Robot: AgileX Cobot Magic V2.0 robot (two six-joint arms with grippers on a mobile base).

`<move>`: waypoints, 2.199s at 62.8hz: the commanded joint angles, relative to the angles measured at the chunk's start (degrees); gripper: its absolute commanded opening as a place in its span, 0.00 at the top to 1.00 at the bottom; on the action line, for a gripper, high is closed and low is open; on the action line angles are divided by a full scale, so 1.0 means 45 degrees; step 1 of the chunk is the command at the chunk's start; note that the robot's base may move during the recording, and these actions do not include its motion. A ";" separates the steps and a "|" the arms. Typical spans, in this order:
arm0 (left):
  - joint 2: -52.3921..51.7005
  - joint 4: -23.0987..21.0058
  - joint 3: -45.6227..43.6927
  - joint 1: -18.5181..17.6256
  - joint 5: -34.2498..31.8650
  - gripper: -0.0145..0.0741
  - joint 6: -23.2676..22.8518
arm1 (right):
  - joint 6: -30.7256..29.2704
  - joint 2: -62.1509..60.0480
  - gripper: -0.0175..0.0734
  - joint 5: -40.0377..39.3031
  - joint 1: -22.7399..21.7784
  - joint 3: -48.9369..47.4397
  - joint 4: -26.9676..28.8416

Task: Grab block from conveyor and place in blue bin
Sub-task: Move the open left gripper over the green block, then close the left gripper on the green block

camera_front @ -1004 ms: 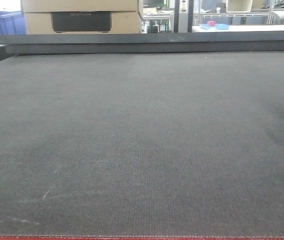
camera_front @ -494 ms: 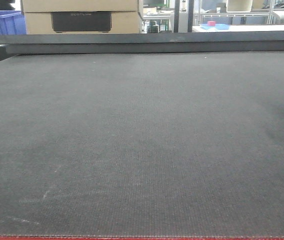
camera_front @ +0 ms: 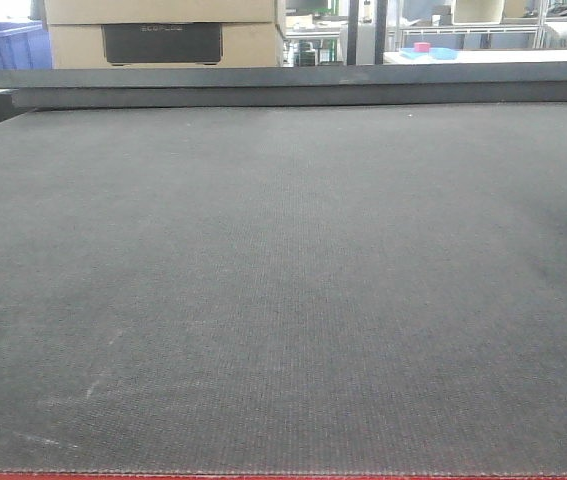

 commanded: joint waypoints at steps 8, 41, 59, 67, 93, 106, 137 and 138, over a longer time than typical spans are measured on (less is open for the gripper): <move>-0.0006 0.0348 -0.0013 0.0012 0.0000 0.26 -0.0005 | 0.0001 -0.0113 0.99 -0.0126 0.0018 -0.0087 -0.0045; -0.0006 0.0793 -0.0019 0.0012 0.0186 0.26 -0.0005 | 0.0001 -0.0113 0.99 -0.0102 0.0018 -0.0087 -0.0045; -0.0063 0.1265 -0.0183 0.0012 0.0370 0.26 -0.0005 | 0.0001 -0.0113 0.99 -0.0102 0.0018 -0.0087 -0.0045; -0.0063 0.1261 -0.0183 0.0012 0.0397 0.26 -0.0005 | 0.0001 -0.0113 0.99 -0.0102 0.0018 -0.0087 -0.0045; -0.0063 0.0995 -0.1600 0.0012 0.1044 0.26 -0.0005 | 0.0001 -0.0113 0.99 -0.0102 0.0018 -0.0087 -0.0045; -0.0063 0.0698 -0.1418 0.0012 0.0975 0.26 -0.0005 | 0.0001 -0.0113 0.99 -0.0102 0.0018 -0.0087 -0.0012; 0.0477 0.0529 0.0341 0.0012 -0.0816 0.30 -0.0099 | 0.0001 -0.0113 0.99 -0.0209 0.0018 -0.0087 0.0088; 0.0567 0.0529 0.0341 0.0012 -0.0816 0.30 -0.0099 | 0.0001 -0.0113 0.99 -0.0209 0.0018 -0.0087 0.0088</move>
